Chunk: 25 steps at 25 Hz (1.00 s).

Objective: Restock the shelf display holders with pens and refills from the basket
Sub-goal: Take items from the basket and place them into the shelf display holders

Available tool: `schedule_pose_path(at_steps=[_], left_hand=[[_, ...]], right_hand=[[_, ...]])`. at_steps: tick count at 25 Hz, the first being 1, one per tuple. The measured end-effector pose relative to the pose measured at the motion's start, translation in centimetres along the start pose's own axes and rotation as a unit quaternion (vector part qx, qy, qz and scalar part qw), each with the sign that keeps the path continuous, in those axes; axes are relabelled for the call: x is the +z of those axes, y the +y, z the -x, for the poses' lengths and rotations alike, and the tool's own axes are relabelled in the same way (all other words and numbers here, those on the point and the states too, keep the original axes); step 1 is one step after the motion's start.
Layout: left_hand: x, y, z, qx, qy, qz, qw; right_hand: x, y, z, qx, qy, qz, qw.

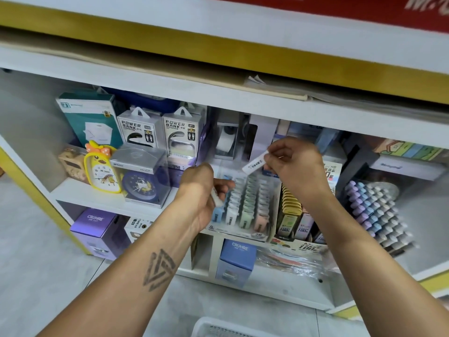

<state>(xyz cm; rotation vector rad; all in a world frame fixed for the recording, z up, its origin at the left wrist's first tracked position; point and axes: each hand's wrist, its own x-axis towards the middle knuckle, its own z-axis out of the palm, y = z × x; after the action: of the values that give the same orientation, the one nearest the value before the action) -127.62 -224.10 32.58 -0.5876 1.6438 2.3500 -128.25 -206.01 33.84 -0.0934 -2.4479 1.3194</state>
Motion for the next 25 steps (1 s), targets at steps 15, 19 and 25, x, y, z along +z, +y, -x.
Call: schedule_pose_path(at_steps=[15, 19, 25], left_hand=[[-1.1, -0.1, 0.4, 0.028, -0.02, -0.077, 0.996], [-1.4, -0.1, 0.3, 0.04, -0.031, -0.1, 0.994], [-1.7, -0.3, 0.4, 0.026, -0.04, -0.113, 0.992]], right_hand=[[4.4, 1.4, -0.3, -0.161, -0.027, 0.261, 0.951], [4.8, 1.4, -0.4, -0.157, -0.059, 0.281, 0.945], [5.0, 1.1, -0.1, -0.159, -0.062, 0.328, 0.929]])
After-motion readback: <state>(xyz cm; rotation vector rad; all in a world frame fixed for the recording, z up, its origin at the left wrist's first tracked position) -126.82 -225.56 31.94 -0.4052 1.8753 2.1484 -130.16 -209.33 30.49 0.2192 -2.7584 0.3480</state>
